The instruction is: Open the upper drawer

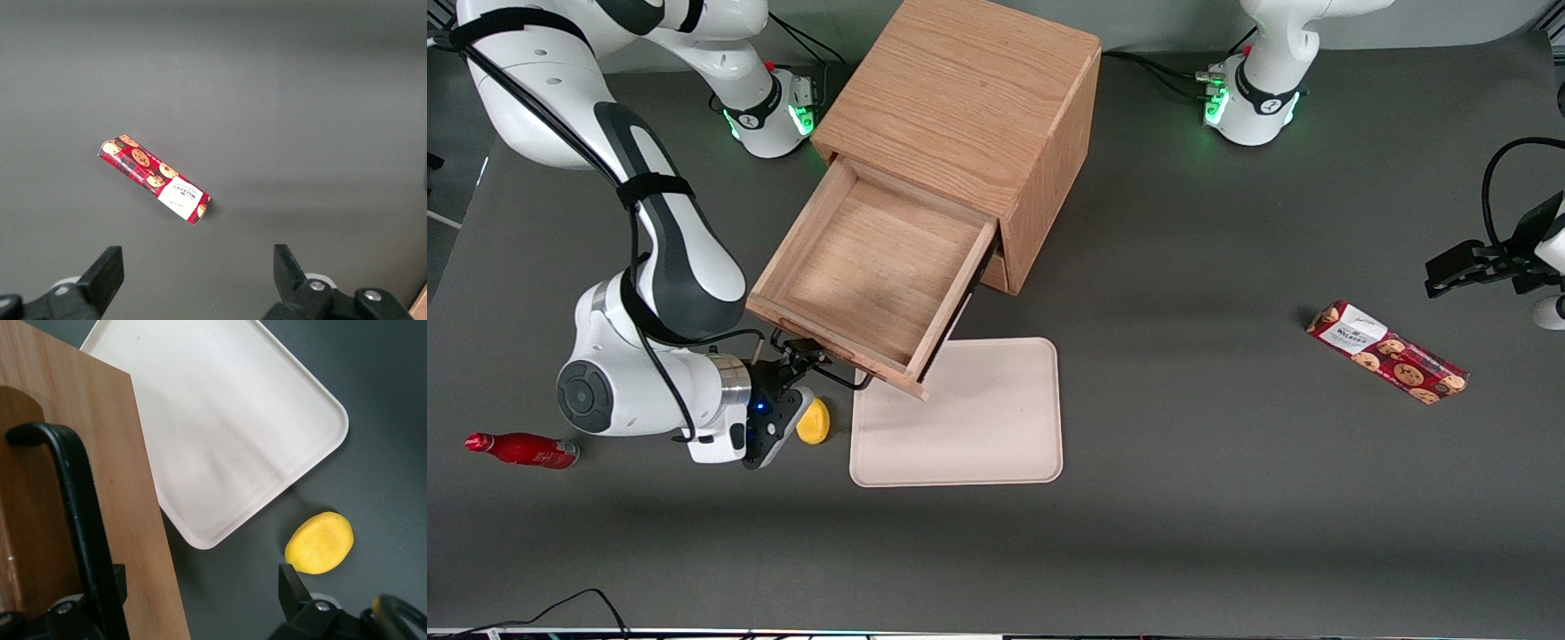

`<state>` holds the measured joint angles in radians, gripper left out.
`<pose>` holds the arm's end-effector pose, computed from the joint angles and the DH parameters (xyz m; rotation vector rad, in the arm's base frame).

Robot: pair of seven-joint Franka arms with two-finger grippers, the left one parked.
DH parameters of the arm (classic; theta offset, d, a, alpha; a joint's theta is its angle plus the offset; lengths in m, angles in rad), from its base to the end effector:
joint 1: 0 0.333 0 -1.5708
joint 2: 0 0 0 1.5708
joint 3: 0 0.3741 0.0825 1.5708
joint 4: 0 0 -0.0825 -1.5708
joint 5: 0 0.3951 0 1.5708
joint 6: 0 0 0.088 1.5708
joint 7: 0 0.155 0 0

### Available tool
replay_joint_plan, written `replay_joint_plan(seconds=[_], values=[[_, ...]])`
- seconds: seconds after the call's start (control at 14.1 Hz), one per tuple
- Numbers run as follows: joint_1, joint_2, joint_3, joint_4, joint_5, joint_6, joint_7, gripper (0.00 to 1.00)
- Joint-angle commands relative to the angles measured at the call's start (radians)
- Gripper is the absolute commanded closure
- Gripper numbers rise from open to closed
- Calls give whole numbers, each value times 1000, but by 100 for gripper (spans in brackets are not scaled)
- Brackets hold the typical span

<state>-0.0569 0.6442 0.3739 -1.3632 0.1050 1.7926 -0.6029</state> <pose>0.7118 0.1906 0.3485 -2.5473 -1.1339 0.1751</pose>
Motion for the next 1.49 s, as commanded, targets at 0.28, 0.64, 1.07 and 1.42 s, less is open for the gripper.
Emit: replay_joint_plan(seconds=[0.28,0.64,1.07,1.42], values=[[-6,-35,14,42,-21,-62,-15,0],[-3,-139,13,33,-27,-129,2,0],[-43,-412,5,-106,-28,-266,394,0],[-50,-576,-163,-229,-42,-269,466,0]])
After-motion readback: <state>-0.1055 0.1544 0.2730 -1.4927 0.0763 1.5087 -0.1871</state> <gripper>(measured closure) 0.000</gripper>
